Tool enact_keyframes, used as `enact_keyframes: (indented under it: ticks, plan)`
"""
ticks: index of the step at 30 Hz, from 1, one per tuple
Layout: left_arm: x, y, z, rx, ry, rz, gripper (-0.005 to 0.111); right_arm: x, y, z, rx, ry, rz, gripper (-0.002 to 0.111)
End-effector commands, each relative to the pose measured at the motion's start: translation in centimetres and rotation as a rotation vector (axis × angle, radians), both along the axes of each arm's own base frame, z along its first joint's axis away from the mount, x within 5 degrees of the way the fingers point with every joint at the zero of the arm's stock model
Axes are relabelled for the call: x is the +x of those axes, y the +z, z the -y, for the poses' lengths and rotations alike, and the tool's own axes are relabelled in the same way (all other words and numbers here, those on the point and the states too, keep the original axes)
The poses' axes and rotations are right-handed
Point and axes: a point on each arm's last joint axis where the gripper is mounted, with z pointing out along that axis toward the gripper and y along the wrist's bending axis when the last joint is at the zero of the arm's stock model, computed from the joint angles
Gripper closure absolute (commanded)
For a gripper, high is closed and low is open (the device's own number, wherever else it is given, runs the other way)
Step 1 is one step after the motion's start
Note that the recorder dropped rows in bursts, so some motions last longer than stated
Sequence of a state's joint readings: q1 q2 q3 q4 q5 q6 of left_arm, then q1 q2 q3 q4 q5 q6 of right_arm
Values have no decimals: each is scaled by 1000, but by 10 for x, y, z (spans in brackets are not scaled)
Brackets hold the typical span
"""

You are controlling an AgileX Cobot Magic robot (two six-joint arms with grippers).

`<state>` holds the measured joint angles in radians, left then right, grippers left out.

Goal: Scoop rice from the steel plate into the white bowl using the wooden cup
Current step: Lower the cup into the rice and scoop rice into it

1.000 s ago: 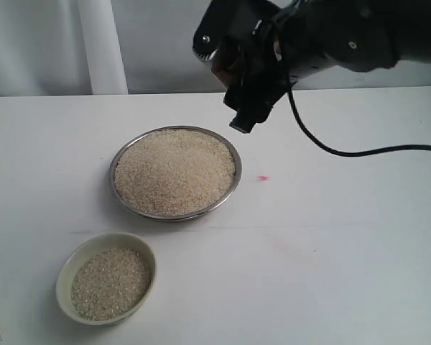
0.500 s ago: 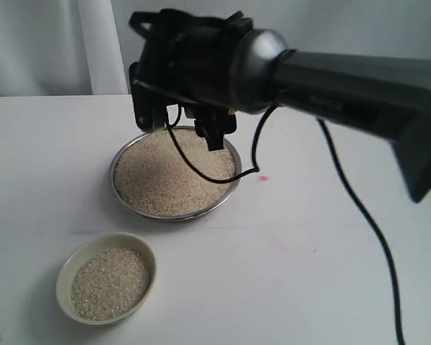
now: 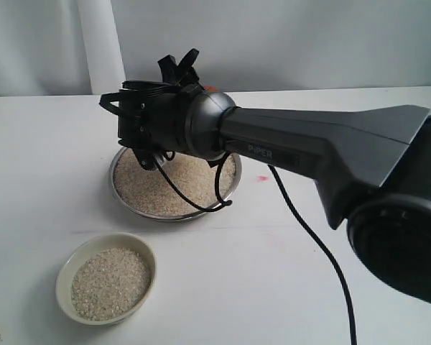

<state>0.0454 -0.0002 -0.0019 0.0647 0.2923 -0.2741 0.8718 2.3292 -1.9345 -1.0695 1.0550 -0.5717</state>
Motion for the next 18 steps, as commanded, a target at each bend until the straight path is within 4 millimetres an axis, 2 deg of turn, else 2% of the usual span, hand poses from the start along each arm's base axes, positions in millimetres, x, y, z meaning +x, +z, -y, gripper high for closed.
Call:
enact_keyframes:
  ticks: [1, 7, 18]
  plan:
    - [0, 0, 0, -5, -3, 5, 107, 1, -1, -1, -40, 14, 20, 108]
    - [0, 0, 0, -5, -3, 5, 107, 6, -20, 0, -97, 25, 3, 108]
    - [0, 0, 0, -5, -3, 5, 107, 11, -47, 17, -245, 27, 1, 108]
